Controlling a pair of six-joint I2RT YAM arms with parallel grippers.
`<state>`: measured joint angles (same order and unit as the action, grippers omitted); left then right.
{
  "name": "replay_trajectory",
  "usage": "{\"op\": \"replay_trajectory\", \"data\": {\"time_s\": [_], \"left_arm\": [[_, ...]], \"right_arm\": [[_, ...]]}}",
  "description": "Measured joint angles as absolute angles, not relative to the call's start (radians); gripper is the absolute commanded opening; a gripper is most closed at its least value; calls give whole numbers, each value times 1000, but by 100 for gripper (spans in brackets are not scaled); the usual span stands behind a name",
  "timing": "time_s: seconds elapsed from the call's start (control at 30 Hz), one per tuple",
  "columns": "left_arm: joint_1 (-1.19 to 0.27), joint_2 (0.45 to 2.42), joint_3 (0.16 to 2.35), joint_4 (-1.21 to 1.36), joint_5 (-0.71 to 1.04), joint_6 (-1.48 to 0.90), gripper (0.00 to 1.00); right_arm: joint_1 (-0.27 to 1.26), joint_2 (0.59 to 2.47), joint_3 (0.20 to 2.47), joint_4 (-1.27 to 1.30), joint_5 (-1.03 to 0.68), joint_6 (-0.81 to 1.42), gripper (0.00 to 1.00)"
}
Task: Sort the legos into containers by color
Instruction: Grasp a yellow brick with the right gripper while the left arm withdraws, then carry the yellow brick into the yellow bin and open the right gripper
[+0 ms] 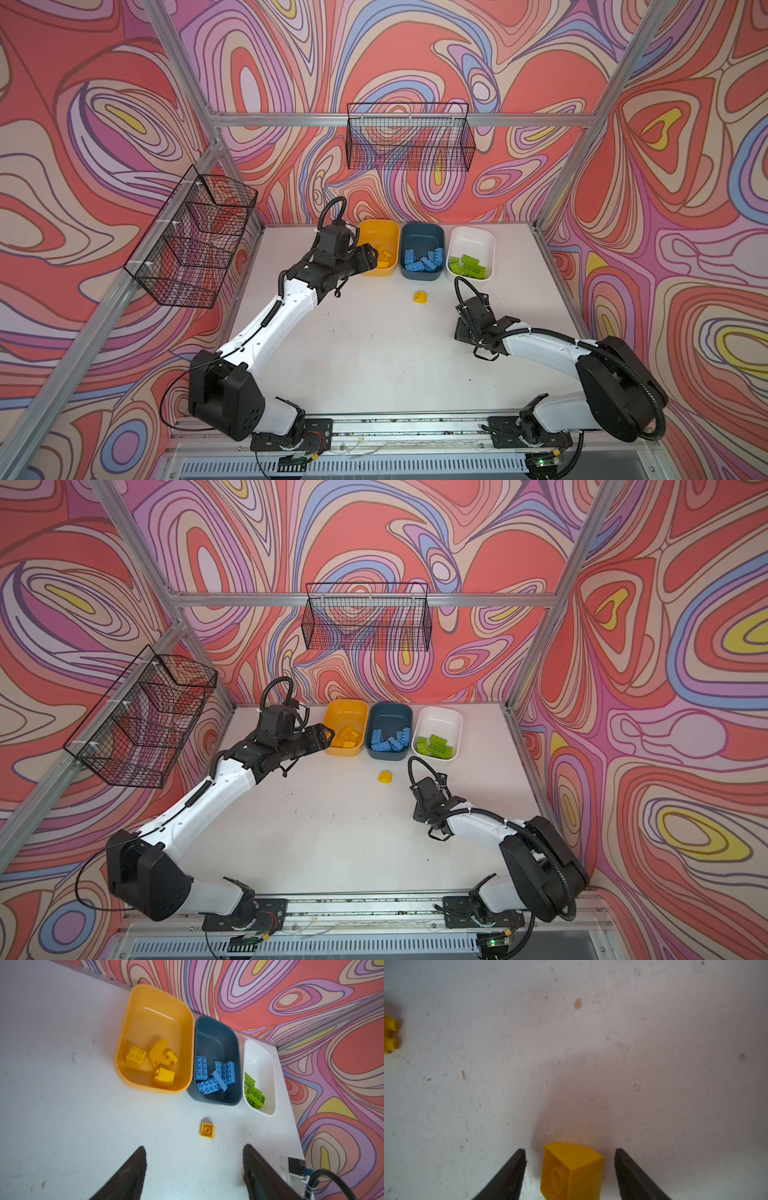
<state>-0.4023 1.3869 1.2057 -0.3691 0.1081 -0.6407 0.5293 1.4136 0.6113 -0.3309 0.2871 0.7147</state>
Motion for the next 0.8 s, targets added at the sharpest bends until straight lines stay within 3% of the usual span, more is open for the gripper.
{"op": "replay_trajectory", "data": {"time_s": [0.2, 0.4, 0.57, 0.8], "left_arm": [[-402, 1271, 1062, -371, 105, -653, 71], [-402, 1188, 1027, -376, 105, -655, 70], [-402, 1116, 1002, -398, 105, -655, 70], [-402, 1031, 953, -421, 105, -654, 69]], "right_arm": [[529, 1422, 597, -288, 283, 710, 57], [529, 1422, 597, -280, 271, 701, 40], [530, 1400, 610, -320, 265, 681, 32], [530, 1336, 730, -421, 242, 635, 31]]}}
